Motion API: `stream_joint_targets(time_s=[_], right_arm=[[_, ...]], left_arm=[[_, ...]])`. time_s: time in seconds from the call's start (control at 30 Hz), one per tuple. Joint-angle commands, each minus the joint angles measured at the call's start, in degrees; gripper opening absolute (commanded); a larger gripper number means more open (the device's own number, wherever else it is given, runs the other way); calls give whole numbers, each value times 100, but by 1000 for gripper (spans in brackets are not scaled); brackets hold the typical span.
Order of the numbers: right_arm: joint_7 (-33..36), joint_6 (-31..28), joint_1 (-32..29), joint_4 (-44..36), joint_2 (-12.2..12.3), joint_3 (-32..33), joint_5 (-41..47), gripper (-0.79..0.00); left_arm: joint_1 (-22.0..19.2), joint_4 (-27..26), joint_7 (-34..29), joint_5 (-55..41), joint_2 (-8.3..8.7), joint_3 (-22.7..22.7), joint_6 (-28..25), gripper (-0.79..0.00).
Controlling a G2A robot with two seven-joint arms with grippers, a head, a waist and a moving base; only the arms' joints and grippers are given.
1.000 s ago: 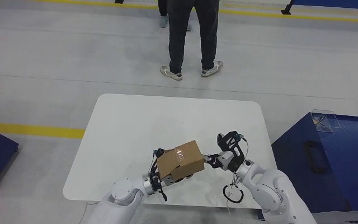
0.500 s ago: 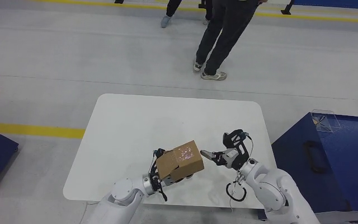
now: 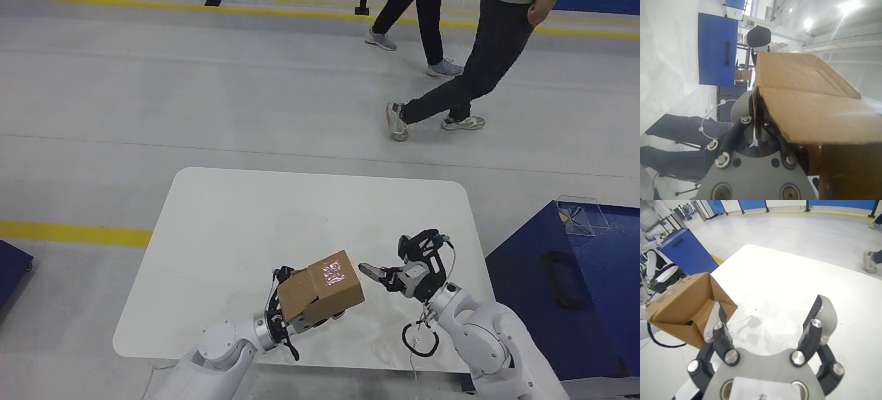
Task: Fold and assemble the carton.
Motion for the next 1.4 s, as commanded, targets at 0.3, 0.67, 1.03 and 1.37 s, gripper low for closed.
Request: stream_joint_targets(time_s=[0.3,0.67,1.03,1.37], right_arm=[[-399,124,18,59,-20,-1,236,0],[-2338,1136,-476,105,-73,751,339,0],[-2042,1221,-381,237,-57,916,381,0],[-399,997,436,1127,56,1530,873,0]], left_arm=[[-4,1,-38,6,7,0,43,-785],[-4,1,-38,6,7,0,43,-785],[82,-1637,2815,985,-58,232,2671,-785],[228,-2781,7573,-2458,-664,595,5777,-785]])
